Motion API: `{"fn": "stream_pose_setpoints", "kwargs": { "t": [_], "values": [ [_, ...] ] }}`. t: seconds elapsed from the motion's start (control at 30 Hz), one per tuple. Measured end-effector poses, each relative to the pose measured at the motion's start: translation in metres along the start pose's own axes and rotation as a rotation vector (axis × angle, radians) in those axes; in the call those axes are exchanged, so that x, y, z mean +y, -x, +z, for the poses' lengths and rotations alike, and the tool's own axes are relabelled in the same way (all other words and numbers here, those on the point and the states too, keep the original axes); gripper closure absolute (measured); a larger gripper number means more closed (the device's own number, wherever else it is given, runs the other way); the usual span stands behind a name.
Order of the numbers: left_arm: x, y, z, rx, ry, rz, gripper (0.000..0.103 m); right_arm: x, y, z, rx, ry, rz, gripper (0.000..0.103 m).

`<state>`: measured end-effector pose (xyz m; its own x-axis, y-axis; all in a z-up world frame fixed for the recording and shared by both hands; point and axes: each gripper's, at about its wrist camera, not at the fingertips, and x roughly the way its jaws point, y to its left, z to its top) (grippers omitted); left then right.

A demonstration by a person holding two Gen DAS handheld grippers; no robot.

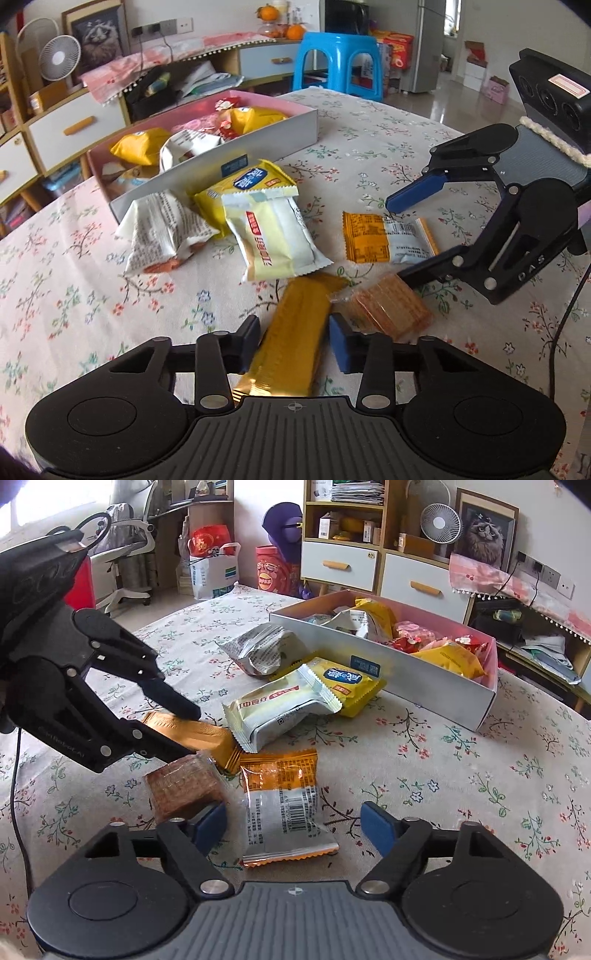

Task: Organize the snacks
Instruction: 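Grasp gold bar wrapper with left tool while right tool grasps orange-and-white packet, then lift both held snacks and carry them over the box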

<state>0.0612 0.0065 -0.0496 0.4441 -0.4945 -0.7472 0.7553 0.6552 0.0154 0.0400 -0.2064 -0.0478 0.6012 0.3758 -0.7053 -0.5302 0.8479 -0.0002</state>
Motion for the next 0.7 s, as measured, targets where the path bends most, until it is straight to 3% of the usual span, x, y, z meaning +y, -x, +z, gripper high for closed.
{"fn": "stream_pose_setpoints", "kwargs": {
  "t": [0.13,0.37,0.7],
  "values": [
    [-0.004,0.005,-0.003,0.010,0.019,0.027,0.073,0.003,0.000,0.002,-0.001,0.013,0.006,0.047],
    [-0.010,0.009,-0.003,0.034,0.083,0.078,0.077,0.010,0.001,0.006,0.000,0.042,0.014,0.070],
    [-0.007,0.011,-0.001,0.045,0.192,0.117,0.077,0.011,0.003,0.010,0.013,0.040,0.002,0.075]
  ]
}}
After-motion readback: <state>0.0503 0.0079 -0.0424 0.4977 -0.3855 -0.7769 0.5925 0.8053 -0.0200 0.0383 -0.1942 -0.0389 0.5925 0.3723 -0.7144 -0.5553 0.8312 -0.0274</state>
